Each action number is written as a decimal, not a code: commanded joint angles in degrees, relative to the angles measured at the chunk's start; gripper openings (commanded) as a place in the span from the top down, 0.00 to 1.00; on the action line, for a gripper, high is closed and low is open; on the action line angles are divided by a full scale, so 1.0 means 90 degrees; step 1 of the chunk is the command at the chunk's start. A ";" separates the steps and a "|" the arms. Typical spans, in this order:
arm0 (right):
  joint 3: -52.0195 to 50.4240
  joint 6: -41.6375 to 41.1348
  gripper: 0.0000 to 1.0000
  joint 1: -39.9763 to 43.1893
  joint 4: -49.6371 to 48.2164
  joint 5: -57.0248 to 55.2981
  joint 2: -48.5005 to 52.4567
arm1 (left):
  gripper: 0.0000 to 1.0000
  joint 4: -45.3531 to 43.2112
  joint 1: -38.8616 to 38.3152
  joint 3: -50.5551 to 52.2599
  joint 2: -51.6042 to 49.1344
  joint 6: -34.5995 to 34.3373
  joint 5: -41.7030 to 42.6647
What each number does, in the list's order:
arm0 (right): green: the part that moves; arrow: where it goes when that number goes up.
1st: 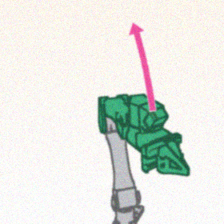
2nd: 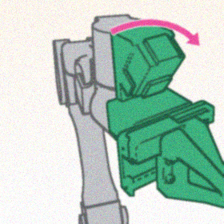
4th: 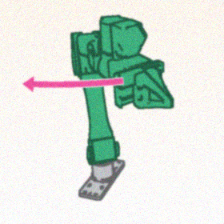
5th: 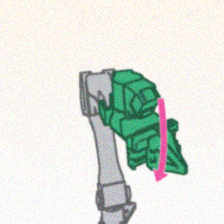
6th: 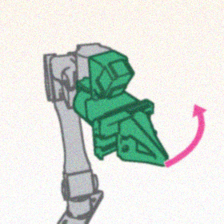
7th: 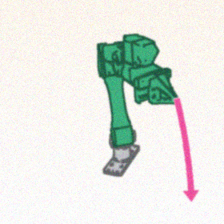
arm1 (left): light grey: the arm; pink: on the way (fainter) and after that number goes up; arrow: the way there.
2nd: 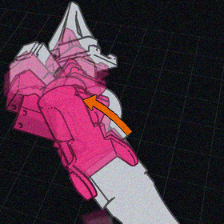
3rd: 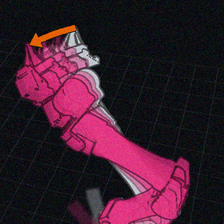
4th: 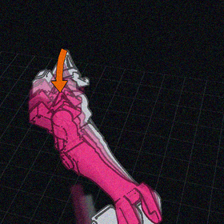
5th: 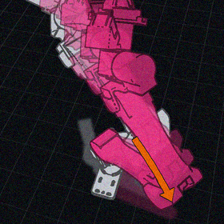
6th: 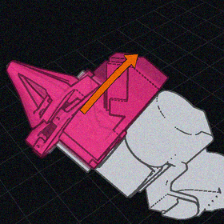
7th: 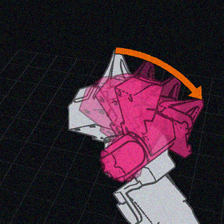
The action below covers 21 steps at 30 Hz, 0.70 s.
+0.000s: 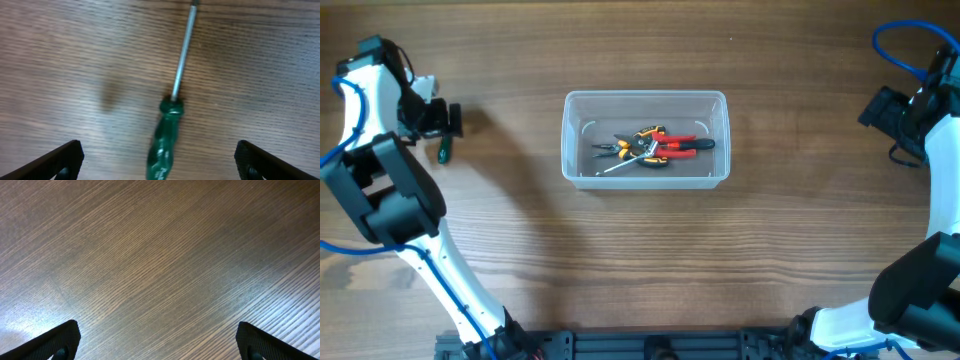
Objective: Pack container
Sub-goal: 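Lower the left gripper and close it on the green screwdriver handle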
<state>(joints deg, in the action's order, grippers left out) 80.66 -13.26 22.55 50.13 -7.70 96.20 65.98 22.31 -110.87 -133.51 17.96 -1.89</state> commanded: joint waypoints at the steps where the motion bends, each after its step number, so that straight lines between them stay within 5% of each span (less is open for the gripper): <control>1: -0.0036 -0.0075 0.00 -0.0019 -0.0005 0.0007 0.0002 | 0.00 -0.0107 -0.0075 0.0058 -0.0097 0.0124 -0.0151; 21: -0.0036 -0.0070 0.00 -0.0019 -0.0005 0.0007 0.0002 | 0.00 -0.0410 -0.0073 0.0760 -0.0097 0.0129 -0.0134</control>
<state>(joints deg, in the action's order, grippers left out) 80.66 -13.26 22.55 50.11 -7.70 96.23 62.92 21.54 -105.51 -133.51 18.15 -2.24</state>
